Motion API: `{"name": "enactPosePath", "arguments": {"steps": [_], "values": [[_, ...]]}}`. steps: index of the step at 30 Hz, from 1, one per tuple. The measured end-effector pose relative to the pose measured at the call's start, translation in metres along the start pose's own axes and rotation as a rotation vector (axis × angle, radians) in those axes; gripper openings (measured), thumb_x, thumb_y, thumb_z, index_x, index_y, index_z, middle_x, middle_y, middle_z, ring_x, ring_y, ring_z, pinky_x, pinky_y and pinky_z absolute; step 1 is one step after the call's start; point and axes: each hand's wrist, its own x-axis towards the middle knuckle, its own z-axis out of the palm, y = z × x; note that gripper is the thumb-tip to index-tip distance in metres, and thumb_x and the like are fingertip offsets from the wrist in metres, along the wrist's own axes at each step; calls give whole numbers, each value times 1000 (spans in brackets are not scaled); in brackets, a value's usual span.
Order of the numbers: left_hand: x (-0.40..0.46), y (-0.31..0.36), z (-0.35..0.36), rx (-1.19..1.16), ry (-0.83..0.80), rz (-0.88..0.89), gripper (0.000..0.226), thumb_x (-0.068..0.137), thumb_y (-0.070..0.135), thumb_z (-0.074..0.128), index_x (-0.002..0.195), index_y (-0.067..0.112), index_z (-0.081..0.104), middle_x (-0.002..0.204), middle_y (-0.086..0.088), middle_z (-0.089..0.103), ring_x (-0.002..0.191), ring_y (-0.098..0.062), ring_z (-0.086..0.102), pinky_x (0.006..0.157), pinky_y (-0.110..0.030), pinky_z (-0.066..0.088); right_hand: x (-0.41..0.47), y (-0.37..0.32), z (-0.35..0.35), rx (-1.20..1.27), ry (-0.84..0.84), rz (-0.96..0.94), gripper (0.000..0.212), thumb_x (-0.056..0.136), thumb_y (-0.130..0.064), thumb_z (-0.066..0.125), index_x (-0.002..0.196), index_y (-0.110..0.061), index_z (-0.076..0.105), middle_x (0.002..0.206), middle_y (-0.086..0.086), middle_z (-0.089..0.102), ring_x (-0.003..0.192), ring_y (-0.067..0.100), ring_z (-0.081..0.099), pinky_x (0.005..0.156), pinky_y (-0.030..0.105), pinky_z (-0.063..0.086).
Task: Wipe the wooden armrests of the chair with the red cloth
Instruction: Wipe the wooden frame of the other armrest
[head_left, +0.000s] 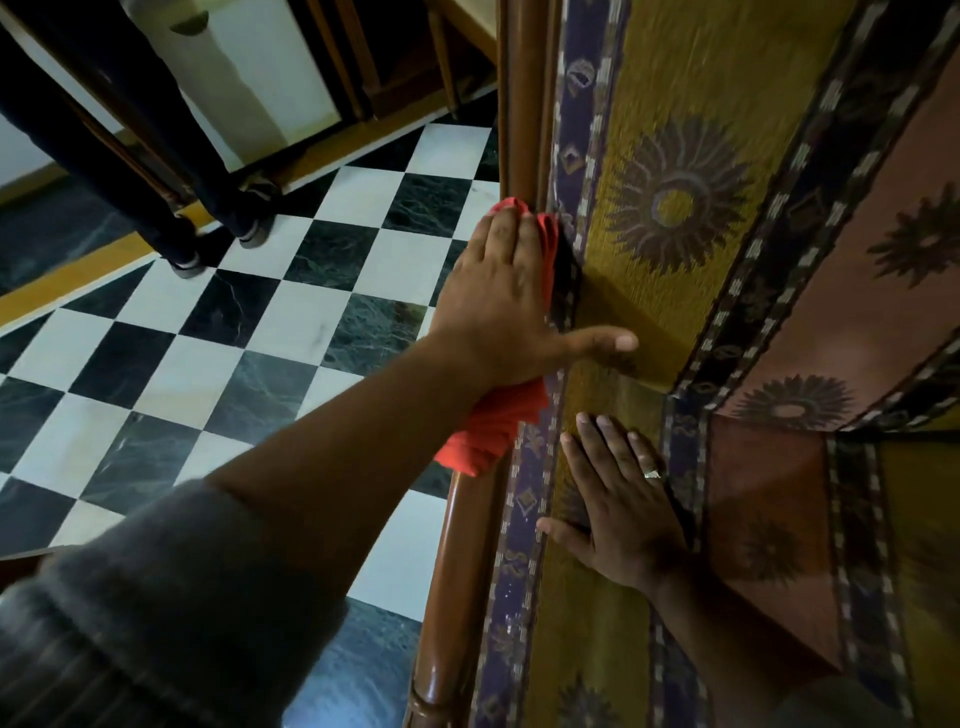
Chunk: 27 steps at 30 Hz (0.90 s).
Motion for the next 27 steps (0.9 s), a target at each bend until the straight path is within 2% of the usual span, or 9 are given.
{"name": "enactPosePath", "arguments": {"steps": [3,7,14,18,23,27], "values": [[3,0,3,-39,19,-22,146,55,105,26,155,1,7,166,-20,6,154,-32,4,121,-39,1,-1,-1,0,-17,-20,1,102,85,-84,33,157,-12,20,168,11,10,155,28,7,121,54,19],[-1,1,1,5,35,-15,151,50,108,25,155,0,13,165,-21,13,153,-33,9,125,-44,7,-1,0,-1,-28,-32,2,101,86,-83,32,157,-12,19,168,11,9,155,28,6,121,54,19],[-12,-3,5,37,14,119,144,56,104,23,156,1,9,167,-16,7,155,-28,-2,126,-50,6,1,-1,1,-27,-16,-2,102,85,-83,36,156,-12,22,167,12,12,155,28,9,120,55,21],[0,-5,3,89,-12,164,146,52,107,15,156,4,9,167,-14,7,155,-27,0,126,-49,5,0,0,3,-43,-6,1,102,85,-83,34,157,-12,19,168,11,10,155,28,7,120,55,20],[-7,1,1,14,16,112,141,56,104,16,156,4,10,167,-14,8,155,-26,1,126,-47,3,1,0,0,-58,-24,1,101,86,-83,31,157,-12,18,168,11,9,155,28,6,121,54,19],[-55,10,12,-52,48,75,135,62,100,19,156,3,10,167,-15,7,155,-26,0,126,-48,6,1,-3,-5,-67,-66,16,100,87,-83,23,156,-10,23,166,14,17,154,31,10,123,52,15]]}}
